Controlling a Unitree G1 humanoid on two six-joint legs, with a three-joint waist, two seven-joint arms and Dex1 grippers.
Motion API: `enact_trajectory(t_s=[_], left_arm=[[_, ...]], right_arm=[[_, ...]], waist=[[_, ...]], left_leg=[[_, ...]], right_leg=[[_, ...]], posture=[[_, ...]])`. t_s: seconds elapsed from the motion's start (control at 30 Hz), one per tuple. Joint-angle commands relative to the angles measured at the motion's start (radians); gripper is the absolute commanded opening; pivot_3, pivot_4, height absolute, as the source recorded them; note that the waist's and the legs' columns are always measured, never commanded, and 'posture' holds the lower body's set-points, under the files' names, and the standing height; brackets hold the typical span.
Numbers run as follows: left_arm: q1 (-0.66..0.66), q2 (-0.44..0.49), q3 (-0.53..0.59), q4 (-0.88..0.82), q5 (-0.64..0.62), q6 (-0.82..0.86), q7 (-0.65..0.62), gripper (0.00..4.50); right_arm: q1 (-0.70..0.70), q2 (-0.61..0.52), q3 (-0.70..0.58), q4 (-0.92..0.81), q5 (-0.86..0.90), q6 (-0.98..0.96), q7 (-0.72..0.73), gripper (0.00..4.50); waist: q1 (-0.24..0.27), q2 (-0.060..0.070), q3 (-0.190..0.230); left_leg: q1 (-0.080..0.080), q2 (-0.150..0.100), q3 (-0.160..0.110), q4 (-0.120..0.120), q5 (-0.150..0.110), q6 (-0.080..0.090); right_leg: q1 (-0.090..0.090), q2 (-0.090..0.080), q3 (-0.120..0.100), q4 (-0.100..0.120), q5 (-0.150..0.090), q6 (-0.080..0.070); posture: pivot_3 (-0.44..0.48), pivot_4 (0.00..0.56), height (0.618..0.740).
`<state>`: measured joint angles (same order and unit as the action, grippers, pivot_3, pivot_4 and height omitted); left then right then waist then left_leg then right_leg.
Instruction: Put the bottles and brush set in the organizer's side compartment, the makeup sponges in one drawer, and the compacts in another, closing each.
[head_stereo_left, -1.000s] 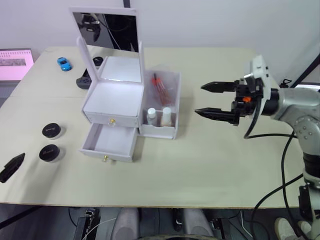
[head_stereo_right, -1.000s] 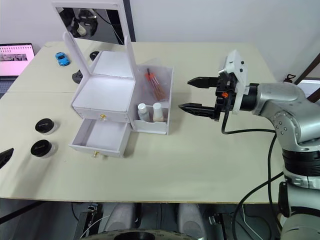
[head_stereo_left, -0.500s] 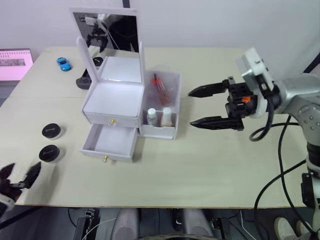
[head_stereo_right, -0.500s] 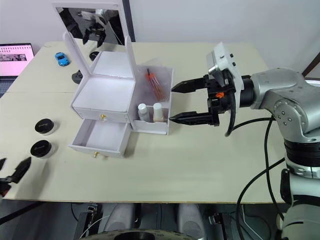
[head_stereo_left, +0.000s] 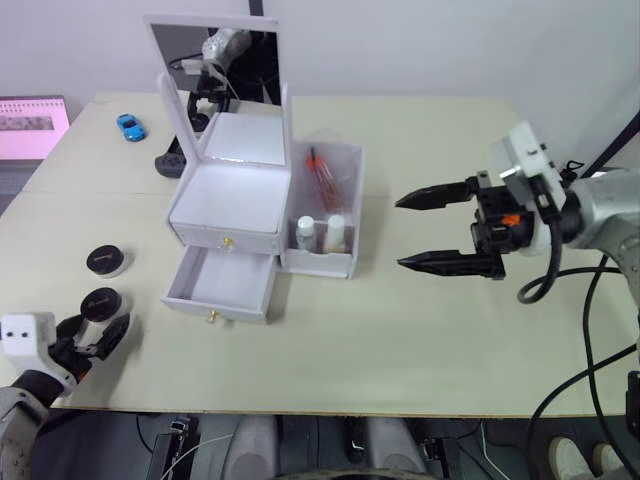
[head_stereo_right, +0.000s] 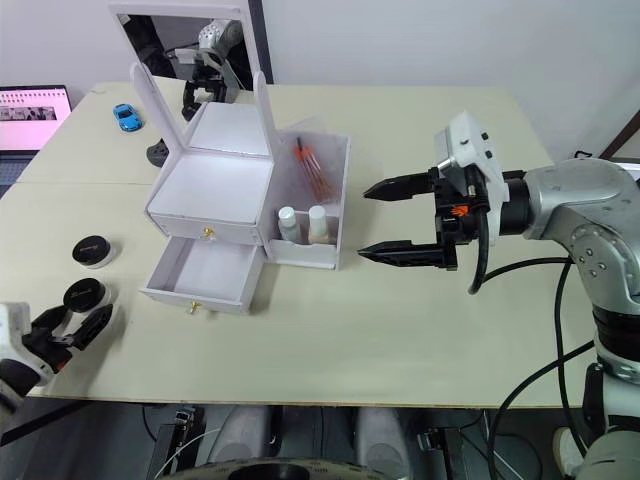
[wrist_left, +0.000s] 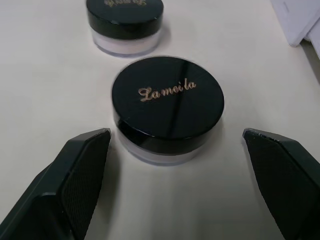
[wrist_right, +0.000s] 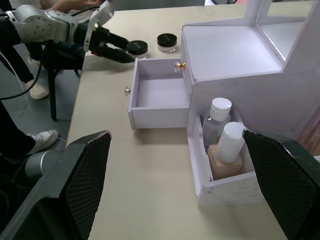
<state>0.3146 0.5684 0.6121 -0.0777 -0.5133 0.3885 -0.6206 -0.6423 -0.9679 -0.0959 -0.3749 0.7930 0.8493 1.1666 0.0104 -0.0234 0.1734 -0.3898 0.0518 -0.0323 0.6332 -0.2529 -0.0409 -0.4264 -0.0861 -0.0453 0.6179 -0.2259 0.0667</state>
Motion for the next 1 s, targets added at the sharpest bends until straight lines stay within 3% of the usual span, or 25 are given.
enact_trajectory(t_s=[0.03, 0.4, 0.5, 0.57, 0.8, 1.0], left_arm=[[-0.018, 0.032, 0.003, -0.017, 0.016, 0.045, 0.042, 4.46], [-0.078, 0.092, -0.036, -0.042, 0.044, 0.162, 0.093, 4.46], [-0.091, 0.088, -0.029, -0.021, 0.047, 0.160, 0.099, 3.67], [-0.091, 0.090, -0.023, -0.012, 0.045, 0.154, 0.089, 2.71], [-0.117, 0.098, 0.040, 0.024, 0.007, 0.080, 0.025, 2.66], [-0.156, 0.106, 0.053, -0.094, -0.143, 0.058, -0.142, 2.66]], right_arm=[[-0.030, -0.014, -0.025, -0.026, 0.027, 0.006, -0.005, 4.50], [-0.033, -0.036, -0.011, -0.006, -0.005, -0.012, 0.016, 4.50], [-0.034, -0.037, -0.010, -0.002, -0.009, -0.016, 0.016, 4.50], [-0.034, -0.038, -0.009, -0.001, -0.011, -0.018, 0.016, 4.50], [-0.035, -0.042, -0.006, 0.010, -0.020, -0.025, 0.026, 4.50], [-0.037, -0.038, 0.003, 0.023, -0.032, -0.042, 0.040, 4.50]], waist=[[0.000, 0.000, 0.000], [0.000, 0.000, 0.000], [0.001, 0.000, 0.000], [0.000, 0.000, 0.000], [0.000, 0.000, 0.000], [0.002, 0.000, 0.000]], left_leg=[[0.000, 0.000, 0.000, 0.000, 0.000, 0.000], [0.000, 0.000, 0.001, -0.001, 0.000, 0.000], [0.000, 0.000, 0.001, -0.001, 0.000, 0.000], [0.000, 0.000, 0.001, -0.001, 0.000, 0.000], [0.000, 0.000, 0.001, -0.001, 0.000, 0.000], [0.000, 0.000, 0.001, -0.001, 0.000, 0.000]], right_leg=[[0.000, 0.000, 0.000, 0.000, 0.000, 0.000], [0.000, 0.000, 0.001, -0.001, 0.001, -0.001], [0.000, 0.000, 0.001, 0.000, 0.001, -0.001], [0.000, 0.000, 0.001, 0.000, 0.001, -0.001], [-0.001, 0.000, 0.001, 0.000, 0.001, -0.001], [0.000, 0.000, 0.001, -0.001, 0.001, -0.001]], posture=[[0.000, 0.150, 0.725], [0.000, 0.150, 0.725], [0.000, 0.150, 0.725], [0.000, 0.150, 0.725], [0.000, 0.150, 0.725], [0.000, 0.150, 0.725]])
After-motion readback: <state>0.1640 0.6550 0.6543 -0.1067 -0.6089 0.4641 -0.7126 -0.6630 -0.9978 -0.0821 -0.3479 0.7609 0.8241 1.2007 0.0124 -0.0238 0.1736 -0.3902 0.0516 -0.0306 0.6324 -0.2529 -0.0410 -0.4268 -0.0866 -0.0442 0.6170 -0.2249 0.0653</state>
